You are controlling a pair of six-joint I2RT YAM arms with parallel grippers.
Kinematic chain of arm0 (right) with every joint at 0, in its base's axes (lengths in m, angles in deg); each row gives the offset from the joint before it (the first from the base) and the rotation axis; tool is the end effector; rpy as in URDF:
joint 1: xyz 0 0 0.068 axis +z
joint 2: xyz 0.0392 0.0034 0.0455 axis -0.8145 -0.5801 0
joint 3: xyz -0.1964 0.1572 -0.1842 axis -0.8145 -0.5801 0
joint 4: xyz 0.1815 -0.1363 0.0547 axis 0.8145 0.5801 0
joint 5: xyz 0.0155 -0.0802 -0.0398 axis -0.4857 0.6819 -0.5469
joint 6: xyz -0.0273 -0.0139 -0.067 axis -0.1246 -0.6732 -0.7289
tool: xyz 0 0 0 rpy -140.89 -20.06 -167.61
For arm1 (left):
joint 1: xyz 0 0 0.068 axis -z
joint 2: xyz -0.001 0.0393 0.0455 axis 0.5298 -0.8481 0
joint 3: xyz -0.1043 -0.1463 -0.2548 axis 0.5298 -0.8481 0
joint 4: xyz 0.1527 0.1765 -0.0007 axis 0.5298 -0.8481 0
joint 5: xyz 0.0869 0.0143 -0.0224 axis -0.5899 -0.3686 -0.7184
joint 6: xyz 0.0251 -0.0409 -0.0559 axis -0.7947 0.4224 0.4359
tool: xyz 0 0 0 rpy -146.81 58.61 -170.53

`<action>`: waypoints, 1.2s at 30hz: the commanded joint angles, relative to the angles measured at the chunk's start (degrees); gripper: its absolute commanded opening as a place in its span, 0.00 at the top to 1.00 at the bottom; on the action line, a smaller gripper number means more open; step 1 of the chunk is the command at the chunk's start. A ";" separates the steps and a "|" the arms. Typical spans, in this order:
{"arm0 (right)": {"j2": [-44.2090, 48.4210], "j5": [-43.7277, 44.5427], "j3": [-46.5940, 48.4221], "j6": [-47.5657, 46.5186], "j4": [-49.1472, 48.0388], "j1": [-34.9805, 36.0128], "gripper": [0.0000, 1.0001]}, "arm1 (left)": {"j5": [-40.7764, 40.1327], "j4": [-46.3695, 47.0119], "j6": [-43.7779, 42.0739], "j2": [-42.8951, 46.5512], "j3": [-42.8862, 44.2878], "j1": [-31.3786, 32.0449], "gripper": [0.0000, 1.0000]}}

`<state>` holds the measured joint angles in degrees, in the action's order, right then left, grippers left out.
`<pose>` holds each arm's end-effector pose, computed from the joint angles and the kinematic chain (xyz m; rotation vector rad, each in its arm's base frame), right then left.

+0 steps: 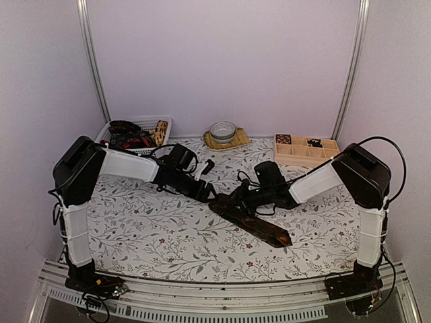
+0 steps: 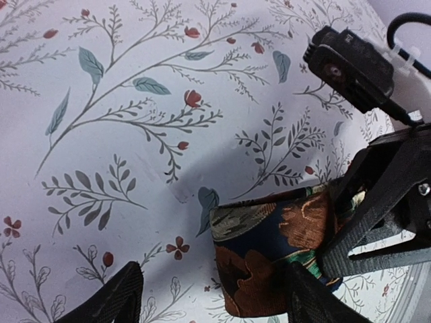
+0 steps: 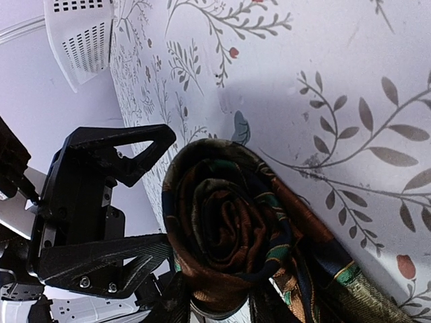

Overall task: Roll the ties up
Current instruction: Roll the tie at the center of the board.

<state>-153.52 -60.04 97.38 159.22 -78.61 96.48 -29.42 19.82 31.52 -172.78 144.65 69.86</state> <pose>0.2954 0.3075 0.1654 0.4107 2.6232 1.5579 0.3246 -0.2814 0.1775 0.7231 2.4883 -0.8271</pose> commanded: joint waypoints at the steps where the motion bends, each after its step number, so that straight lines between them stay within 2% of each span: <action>1: -4.79 0.47 -0.75 -1.47 0.17 -0.17 0.72 | 0.43 -0.86 -2.62 2.29 -0.58 1.06 0.26; 5: -5.45 0.13 -1.89 -2.02 -0.05 -0.16 0.73 | -0.22 -3.67 -7.91 6.36 0.39 -0.04 0.16; 9: -5.61 0.13 -3.53 -1.97 -1.01 -0.14 0.73 | -4.14 -8.90 -18.21 8.19 2.67 0.17 0.06; 12: -5.66 0.16 -4.30 -2.17 -1.24 -0.18 0.73 | -6.46 -10.53 -27.80 9.69 1.91 0.97 0.04; 13: -5.89 0.21 -4.96 -2.16 -1.70 -0.17 0.73 | -8.05 -10.10 -38.58 10.98 -0.45 2.48 0.05; 15: -6.29 0.09 -5.49 -2.01 -2.51 -0.18 0.73 | -9.70 -10.11 -43.62 10.71 -1.56 3.50 0.05; 21: -6.76 -0.17 -6.21 -1.63 -3.61 -0.27 0.73 | -11.26 -10.79 -51.03 7.24 -1.27 5.30 0.12; 30: -6.93 -0.41 -6.48 -0.82 -4.90 -0.32 0.73 | -16.67 -3.17 -54.60 5.76 -4.05 8.99 0.18; 34: -7.19 -0.60 -6.45 -0.66 -5.35 -0.36 0.73 | -21.37 0.27 -54.80 4.58 -4.62 10.37 0.34; 36: -7.24 -0.60 -6.50 -0.40 -5.48 -0.36 0.73 | -22.67 1.67 -54.70 4.01 -4.82 10.64 0.39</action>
<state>-155.86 -61.68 92.71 158.21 -89.37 96.19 -47.45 16.41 -22.18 -167.20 140.47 79.39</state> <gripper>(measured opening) 0.268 0.641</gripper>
